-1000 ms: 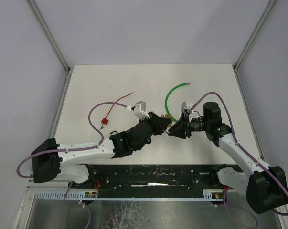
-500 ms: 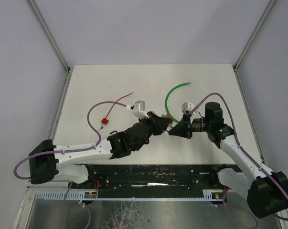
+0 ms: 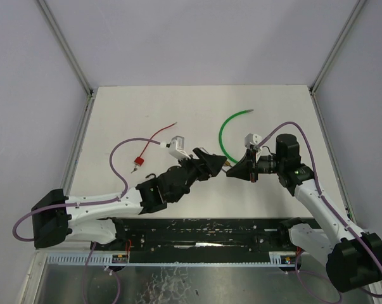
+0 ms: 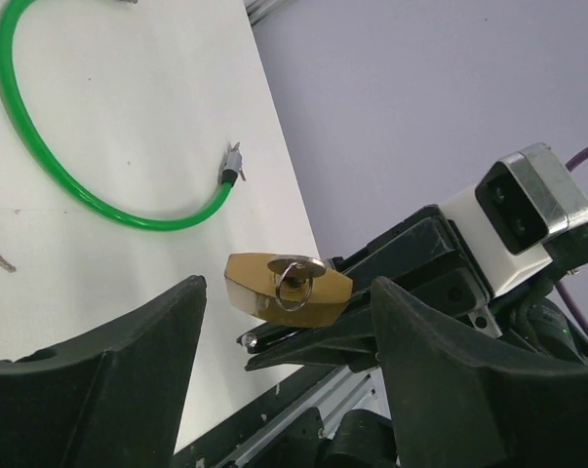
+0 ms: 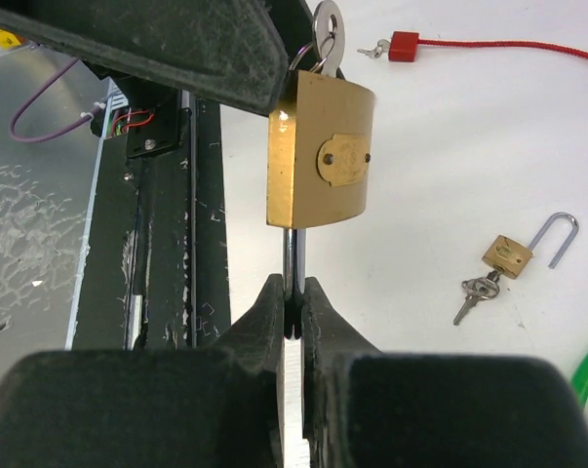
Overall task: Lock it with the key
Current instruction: Lock the lock.
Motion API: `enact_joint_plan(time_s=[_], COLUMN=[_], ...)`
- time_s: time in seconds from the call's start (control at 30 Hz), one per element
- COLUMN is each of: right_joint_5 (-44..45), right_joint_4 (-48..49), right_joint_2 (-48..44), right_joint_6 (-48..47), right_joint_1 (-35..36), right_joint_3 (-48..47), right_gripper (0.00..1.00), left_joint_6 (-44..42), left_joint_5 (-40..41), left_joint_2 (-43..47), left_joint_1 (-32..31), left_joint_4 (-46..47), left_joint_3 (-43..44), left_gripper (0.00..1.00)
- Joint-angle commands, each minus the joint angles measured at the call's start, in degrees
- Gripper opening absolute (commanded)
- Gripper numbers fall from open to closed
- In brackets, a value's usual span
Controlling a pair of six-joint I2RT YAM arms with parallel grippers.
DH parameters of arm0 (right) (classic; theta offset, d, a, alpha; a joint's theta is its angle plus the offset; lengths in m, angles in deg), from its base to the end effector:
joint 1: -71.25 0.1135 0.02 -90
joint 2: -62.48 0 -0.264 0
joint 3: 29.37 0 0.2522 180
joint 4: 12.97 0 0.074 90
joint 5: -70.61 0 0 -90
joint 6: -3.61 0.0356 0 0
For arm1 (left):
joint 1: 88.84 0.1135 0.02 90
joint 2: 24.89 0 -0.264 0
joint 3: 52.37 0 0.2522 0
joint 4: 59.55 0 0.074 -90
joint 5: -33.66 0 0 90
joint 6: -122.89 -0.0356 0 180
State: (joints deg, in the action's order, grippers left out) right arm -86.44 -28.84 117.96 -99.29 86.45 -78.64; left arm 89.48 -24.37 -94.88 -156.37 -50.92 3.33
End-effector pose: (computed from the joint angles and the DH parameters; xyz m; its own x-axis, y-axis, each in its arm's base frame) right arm 0.1869 0.0847 0.2707 -0.1469 -0.1301 -0.9805 -0.9833 0.1267 0.1305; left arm 0.1236 -0.2495 0.2890 -0.5070 -0.6269 -0.5915 0.2893 0.5227 -0.8019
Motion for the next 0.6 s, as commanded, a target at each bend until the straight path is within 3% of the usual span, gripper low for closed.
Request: enact_joint_plan(time_s=[0.0,0.13,0.23,0.37,0.43,0.57], right_joint_5=[-2.1,-1.2,-1.4,-3.4,-4.5,-5.4], right_joint_4=[0.5,-3.9,-8.3,-11.8,-14.2,-18.6], right_joint_2=[-0.4,0.0,0.2,-0.1,-0.1,-0.1], right_joint_6=[-1.1,-5.5,-9.1,-12.8,-15.5,-20.5], right_joint_1=[-0.8,-1.4,-1.6,-2.4,-2.8,-3.3], right_joint_3=[-3.3,-4.7,-5.9,-6.6,-6.9,-7.7], right_gripper=[0.0,0.0,0.0,0.0,0.0,0.0], left_joint_6=[-3.8,-13.9,-26.4,-43.0,-48.0,-51.9], left_joint_5=[2.4,1.2,-5.5,-14.4,-18.4,-29.1], left_joint_2=[2.8,7.9,13.7,19.6,22.0,23.0], left_joint_1=[-0.3,-0.3,-0.3,-0.2,0.0,2.5], left_joint_4=[2.9,4.0,11.1,23.2,26.3,25.7], left_joint_3=[-2.2,-7.5,-13.8,-21.6,-23.6,-23.5], left_gripper=[0.7,0.8,0.9,0.93,0.99,1.0])
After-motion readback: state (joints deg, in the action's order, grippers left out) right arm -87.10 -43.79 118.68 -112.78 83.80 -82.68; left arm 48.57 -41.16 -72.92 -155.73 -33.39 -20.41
